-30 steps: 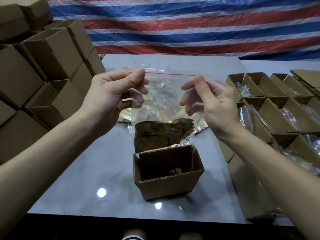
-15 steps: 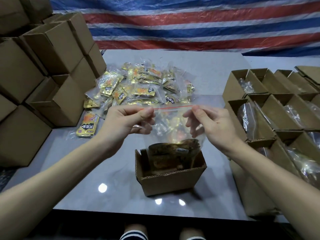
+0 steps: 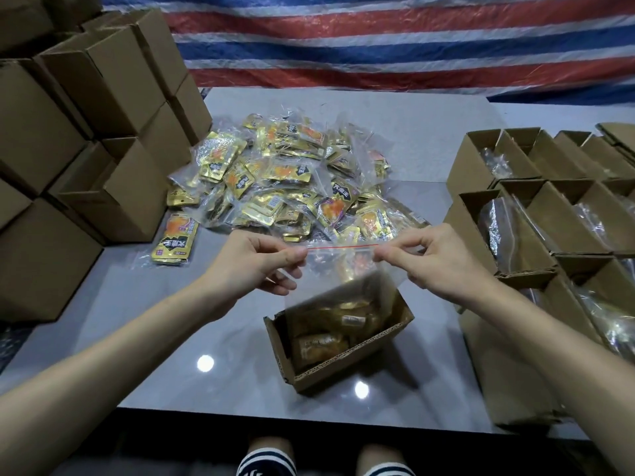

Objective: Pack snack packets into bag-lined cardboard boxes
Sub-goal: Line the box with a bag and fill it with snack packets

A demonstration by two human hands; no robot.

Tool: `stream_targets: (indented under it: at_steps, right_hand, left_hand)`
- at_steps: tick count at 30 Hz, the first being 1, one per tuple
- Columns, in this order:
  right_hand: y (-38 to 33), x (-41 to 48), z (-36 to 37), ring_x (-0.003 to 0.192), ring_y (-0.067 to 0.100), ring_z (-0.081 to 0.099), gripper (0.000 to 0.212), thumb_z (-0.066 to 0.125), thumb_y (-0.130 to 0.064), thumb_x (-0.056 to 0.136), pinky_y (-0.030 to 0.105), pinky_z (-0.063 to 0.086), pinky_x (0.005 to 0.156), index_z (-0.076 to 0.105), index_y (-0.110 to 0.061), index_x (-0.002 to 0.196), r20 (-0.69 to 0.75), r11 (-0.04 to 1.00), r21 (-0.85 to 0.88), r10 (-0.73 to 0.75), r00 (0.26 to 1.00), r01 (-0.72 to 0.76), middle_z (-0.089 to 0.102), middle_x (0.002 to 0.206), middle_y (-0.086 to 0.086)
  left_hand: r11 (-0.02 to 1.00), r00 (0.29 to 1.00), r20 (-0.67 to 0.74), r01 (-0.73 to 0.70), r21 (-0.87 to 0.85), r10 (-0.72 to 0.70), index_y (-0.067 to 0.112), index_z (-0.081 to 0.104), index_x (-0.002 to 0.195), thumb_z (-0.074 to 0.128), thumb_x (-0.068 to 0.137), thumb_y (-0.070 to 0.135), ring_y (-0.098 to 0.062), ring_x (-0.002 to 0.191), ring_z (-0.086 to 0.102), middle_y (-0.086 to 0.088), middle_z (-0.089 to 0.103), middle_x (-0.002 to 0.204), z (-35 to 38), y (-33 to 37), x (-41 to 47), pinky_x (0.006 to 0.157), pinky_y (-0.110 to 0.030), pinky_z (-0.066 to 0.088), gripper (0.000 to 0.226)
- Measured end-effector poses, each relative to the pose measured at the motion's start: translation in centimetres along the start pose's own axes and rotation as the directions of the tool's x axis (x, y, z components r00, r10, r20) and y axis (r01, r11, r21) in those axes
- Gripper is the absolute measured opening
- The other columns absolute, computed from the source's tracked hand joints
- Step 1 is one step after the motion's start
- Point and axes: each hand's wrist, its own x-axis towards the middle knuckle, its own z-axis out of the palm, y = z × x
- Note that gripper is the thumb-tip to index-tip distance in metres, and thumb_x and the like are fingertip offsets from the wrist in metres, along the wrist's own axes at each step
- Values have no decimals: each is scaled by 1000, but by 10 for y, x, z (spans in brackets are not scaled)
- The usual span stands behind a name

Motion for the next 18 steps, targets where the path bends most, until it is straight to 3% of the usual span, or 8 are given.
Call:
stream_targets:
  at_steps: [5, 8, 10, 12, 14, 16, 18]
  right_hand:
    - [3, -1, 4, 44, 22, 62, 9, 80, -13, 83, 23, 46, 42, 79, -17, 75, 30, 992, 11, 125, 992, -126, 74, 77, -7]
    - [5, 1, 5, 56, 20, 69, 8, 80, -5, 82, 27, 56, 55, 81, -13, 82, 26, 995, 7, 103, 994, -103, 74, 79, -2]
    - [6, 3, 6, 70, 18, 71, 9, 79, -4, 82, 30, 59, 68, 82, -12, 86, 19, 996, -18, 87, 996, -87, 74, 84, -3]
    - [7, 4, 6, 83, 14, 69, 10, 80, -7, 82, 26, 55, 77, 81, -15, 86, 18, 995, -82, 64, 998, -63, 74, 89, -3]
    - [8, 4, 6, 83, 5, 66, 10, 81, -9, 82, 18, 49, 76, 80, -19, 83, 64, 988, -146, 57, 996, -47, 73, 88, -6]
    - [9, 2, 7, 78, 0, 63, 11, 80, -11, 82, 16, 45, 74, 79, -22, 82, 167, 971, -236, 80, 983, -39, 72, 84, -8]
    - [9, -1, 11, 81, 0, 60, 8, 77, -16, 85, 19, 45, 77, 79, -24, 85, 286, 913, -404, 66, 956, 58, 71, 82, -11]
  left_hand:
    - [988, 1000, 12, -6, 157, 4, 7, 76, 83, 73, 88, 21, -23, 68, 72, -10, 75, 77, 4, -15, 3, 61, -29, 59, 15]
    - [965, 994, -62, -76, 250, 94, 14, 77, 80, 73, 89, 22, -18, 67, 73, -3, 76, 73, 3, -22, 3, 61, -27, 58, 13]
    - [917, 962, -138, -171, 361, 234, 15, 78, 79, 75, 89, 24, -15, 66, 70, 2, 74, 69, 4, -25, 3, 61, -28, 57, 13]
    - [786, 898, -113, -304, 538, 424, 15, 79, 80, 75, 89, 24, -12, 67, 67, 8, 72, 69, 6, -26, -2, 63, -32, 56, 14]
    - [574, 827, 72, -447, 687, 558, 15, 76, 82, 72, 92, 26, -14, 73, 65, 8, 70, 78, 9, -29, -10, 66, -36, 55, 16]
    - [401, 817, 296, -516, 757, 494, 14, 73, 90, 64, 97, 31, -21, 87, 63, 2, 67, 95, 13, -33, -16, 70, -40, 54, 21]
    - [274, 832, 457, -541, 795, 315, 14, 69, 96, 56, 100, 33, -23, 102, 57, 0, 62, 110, 18, -35, -16, 76, -40, 50, 23]
